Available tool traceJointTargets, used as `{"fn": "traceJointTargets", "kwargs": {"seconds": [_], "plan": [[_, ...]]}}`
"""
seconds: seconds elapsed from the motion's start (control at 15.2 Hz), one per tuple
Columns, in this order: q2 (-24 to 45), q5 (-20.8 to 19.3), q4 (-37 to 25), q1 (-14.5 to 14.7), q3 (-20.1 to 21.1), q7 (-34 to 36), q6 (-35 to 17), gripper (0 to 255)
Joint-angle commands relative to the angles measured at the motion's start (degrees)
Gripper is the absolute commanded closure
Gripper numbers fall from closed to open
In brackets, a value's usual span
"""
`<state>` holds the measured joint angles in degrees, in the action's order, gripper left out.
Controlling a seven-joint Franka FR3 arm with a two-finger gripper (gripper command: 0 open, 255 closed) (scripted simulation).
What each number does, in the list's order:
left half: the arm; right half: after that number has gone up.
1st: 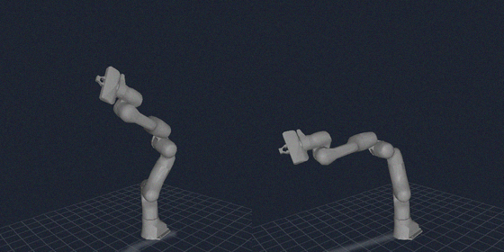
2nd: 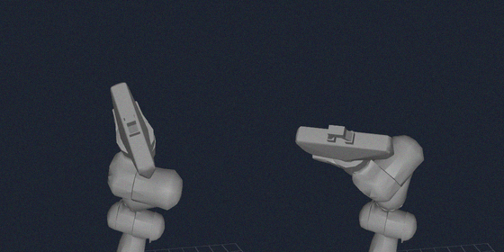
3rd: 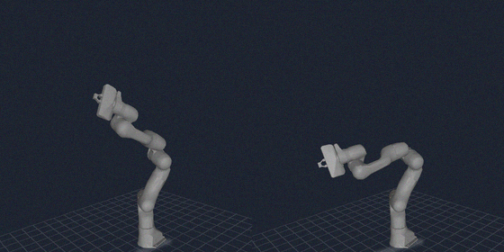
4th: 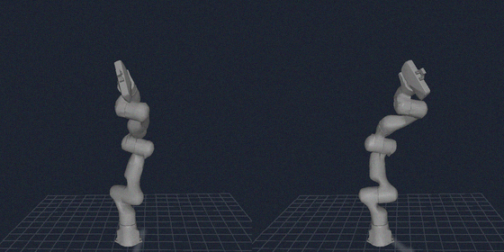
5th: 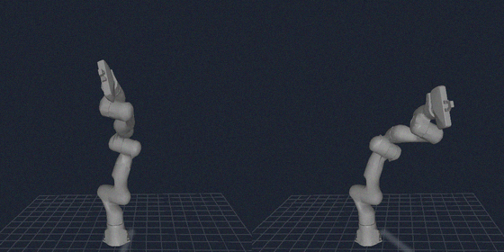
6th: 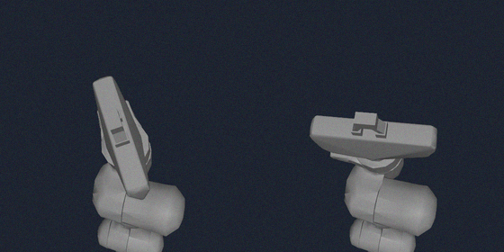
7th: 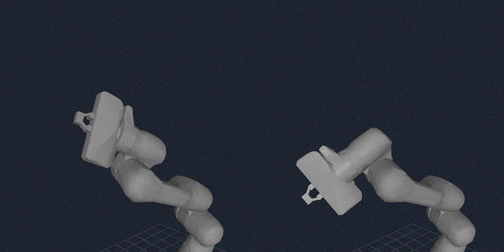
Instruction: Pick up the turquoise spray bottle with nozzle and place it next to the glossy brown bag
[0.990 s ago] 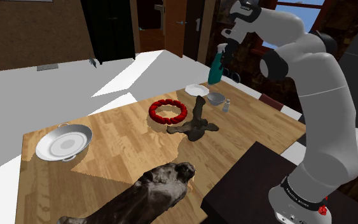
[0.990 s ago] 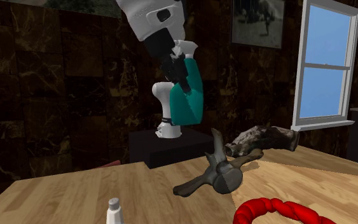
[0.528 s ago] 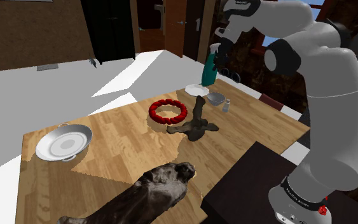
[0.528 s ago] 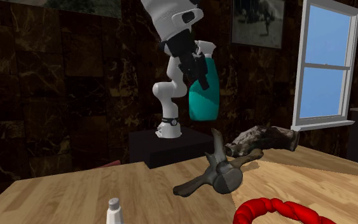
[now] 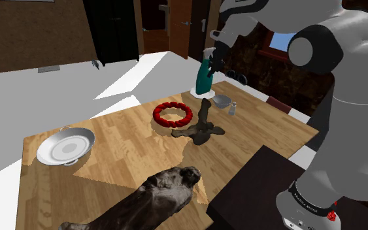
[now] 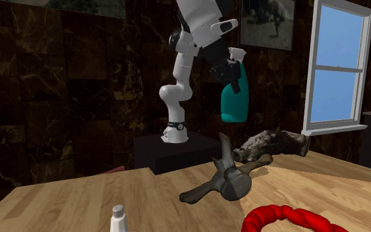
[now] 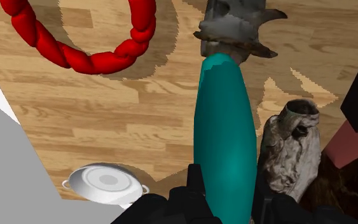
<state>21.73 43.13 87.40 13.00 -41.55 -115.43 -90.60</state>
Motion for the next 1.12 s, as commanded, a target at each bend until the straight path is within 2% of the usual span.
{"fn": "traceJointTargets", "kwargs": {"seconds": [0.0, 0.46, 1.06], "plan": [[-2.7, -1.1, 3.3, 3.4, 0.2, 2.2, -2.6, 255], [-9.0, -3.4, 10.8, 12.3, 2.6, 9.9, -10.8, 255], [-12.3, -4.4, 15.0, 21.0, 7.2, 20.0, -19.5, 255]]}}
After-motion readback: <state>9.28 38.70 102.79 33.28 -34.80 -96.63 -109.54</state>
